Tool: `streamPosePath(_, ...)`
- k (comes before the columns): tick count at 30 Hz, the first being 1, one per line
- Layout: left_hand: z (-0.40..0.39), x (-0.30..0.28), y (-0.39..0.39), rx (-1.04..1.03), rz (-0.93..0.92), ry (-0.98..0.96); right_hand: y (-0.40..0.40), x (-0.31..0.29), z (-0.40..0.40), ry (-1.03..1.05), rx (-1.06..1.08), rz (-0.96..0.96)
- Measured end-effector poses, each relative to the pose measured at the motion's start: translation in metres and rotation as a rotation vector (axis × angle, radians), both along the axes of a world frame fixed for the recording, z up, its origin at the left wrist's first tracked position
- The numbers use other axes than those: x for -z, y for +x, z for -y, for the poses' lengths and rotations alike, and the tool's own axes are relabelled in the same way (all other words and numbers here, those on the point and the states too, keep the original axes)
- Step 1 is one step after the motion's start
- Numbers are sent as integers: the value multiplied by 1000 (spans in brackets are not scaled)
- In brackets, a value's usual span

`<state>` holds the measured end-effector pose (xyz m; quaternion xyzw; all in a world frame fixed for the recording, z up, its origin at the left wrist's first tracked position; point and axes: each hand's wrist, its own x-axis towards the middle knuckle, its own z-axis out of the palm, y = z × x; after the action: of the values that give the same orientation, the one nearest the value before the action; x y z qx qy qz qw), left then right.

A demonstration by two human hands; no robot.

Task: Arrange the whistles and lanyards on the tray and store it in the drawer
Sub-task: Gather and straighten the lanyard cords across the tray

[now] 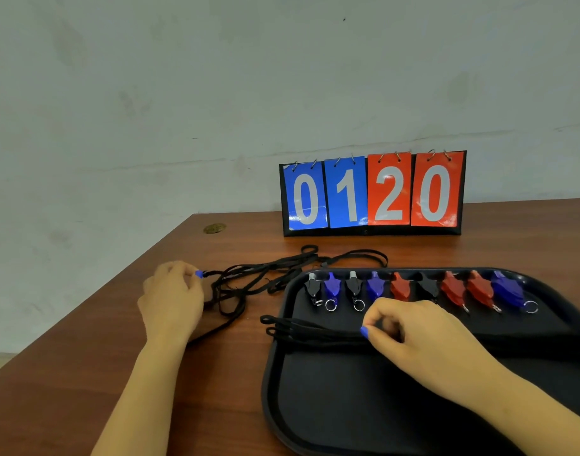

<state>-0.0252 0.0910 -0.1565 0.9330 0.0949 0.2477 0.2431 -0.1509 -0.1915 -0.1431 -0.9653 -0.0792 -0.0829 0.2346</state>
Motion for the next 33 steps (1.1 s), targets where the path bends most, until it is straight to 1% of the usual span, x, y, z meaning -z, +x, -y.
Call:
streamPosePath(1,1,1,2,-3,-16,-44,-1,-1,0,1,3,-3)
streamPosePath(2,2,2,3,-1,-11,-134,-1,-1,0,2,5,-5)
streamPosePath(3,3,1,3,7,9,-255,-1,-2,-1,2,8,-8)
streamPosePath(5,11,-8,-2,59,42,-559,0,0,0,5,15,-16)
streamPosePath(6,15,-15,-6,136,48,-729,1,1,0,22,19,-19)
streamPosePath(8,27,-31,-21,394,59,-1027,2,4,1,113,17,-26)
streamPosePath(9,35,-38,-30,533,58,-1124,2,2,1,197,10,-37)
streamPosePath(11,51,-44,-45,752,26,-1200,0,-4,-2,450,-13,-110)
streamPosePath(13,68,-39,-55,877,-38,-1175,-1,-9,-4,705,-39,-209)
streamPosePath(14,75,-35,-58,913,-69,-1131,-1,-10,-5,787,-59,-241)
streamPosePath(16,86,-28,-66,998,-116,-999,-2,-12,-6,875,-106,-281)
streamPosePath(19,96,-21,-75,1141,-160,-841,-4,-14,-6,917,-168,-335)
streamPosePath(21,101,-18,-77,1178,-183,-753,-5,-15,-8,916,-191,-351)
streamPosePath(23,103,-17,-79,1218,-206,-704,-6,-14,-8,902,-191,-351)
streamPosePath(28,106,-17,-82,1264,-249,-663,-7,-15,-6,952,-170,-392)
streamPosePath(31,106,-14,-83,1287,-202,-494,-7,-15,-5,946,-164,-452)
streamPosePath(33,105,-12,-82,1304,-178,-411,-6,-15,-5,926,-159,-452)
